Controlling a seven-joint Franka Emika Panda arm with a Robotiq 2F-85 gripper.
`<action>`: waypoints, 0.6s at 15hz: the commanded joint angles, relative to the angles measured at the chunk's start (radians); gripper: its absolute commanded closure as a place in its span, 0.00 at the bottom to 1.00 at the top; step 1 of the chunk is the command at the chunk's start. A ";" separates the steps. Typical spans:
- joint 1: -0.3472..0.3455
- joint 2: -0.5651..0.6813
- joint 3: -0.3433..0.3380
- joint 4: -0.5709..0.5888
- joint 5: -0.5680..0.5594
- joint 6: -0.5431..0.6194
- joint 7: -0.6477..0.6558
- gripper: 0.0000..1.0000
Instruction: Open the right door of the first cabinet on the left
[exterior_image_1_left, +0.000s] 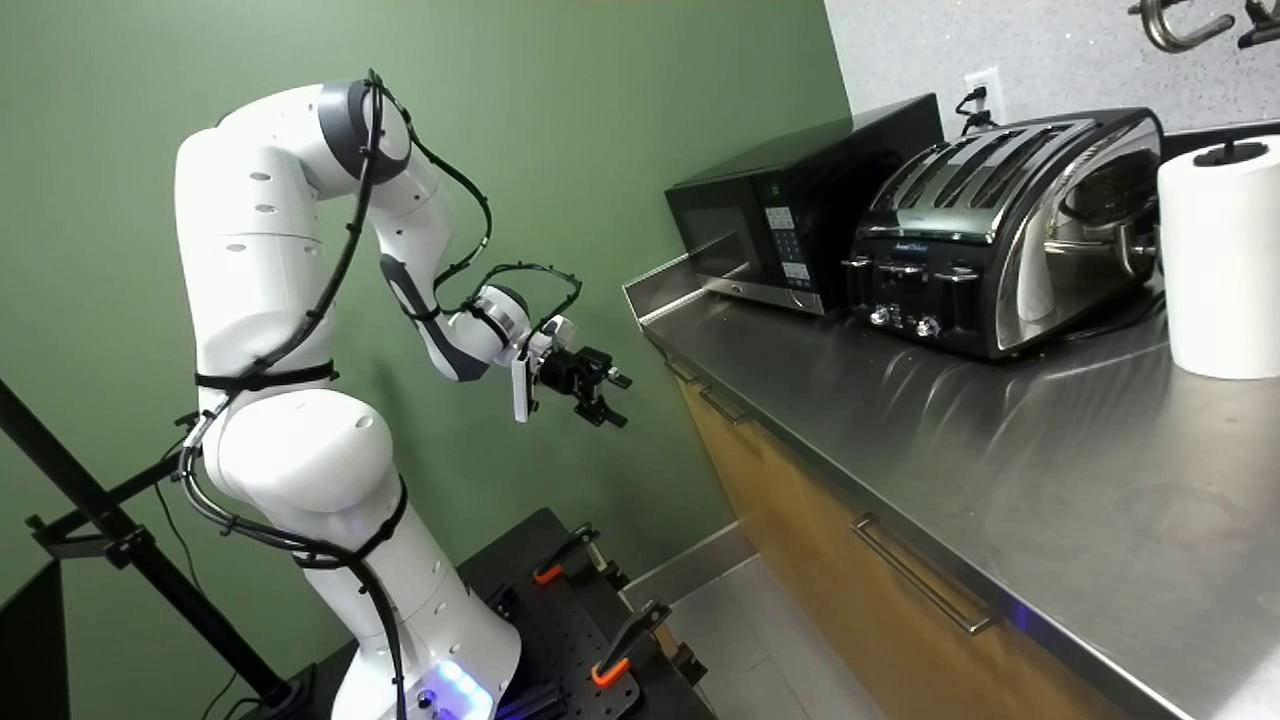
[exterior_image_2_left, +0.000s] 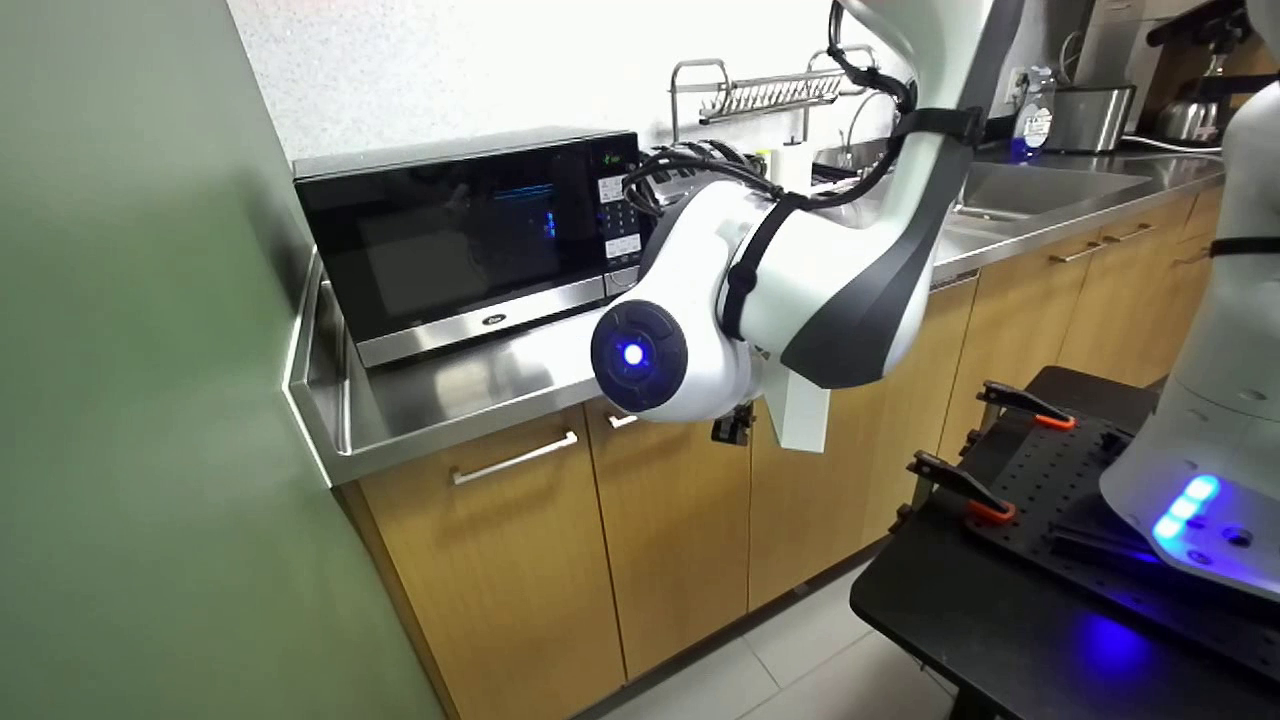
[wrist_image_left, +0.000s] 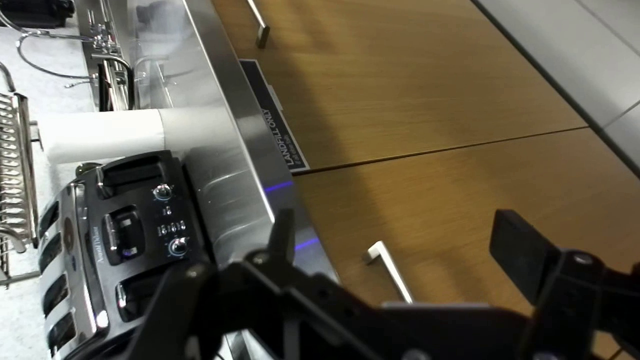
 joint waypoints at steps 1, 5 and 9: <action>0.029 -0.012 -0.029 0.000 0.009 0.008 -0.006 0.00; 0.081 0.079 -0.072 0.059 -0.074 -0.096 -0.026 0.00; 0.124 0.188 -0.115 0.125 -0.215 -0.198 -0.053 0.00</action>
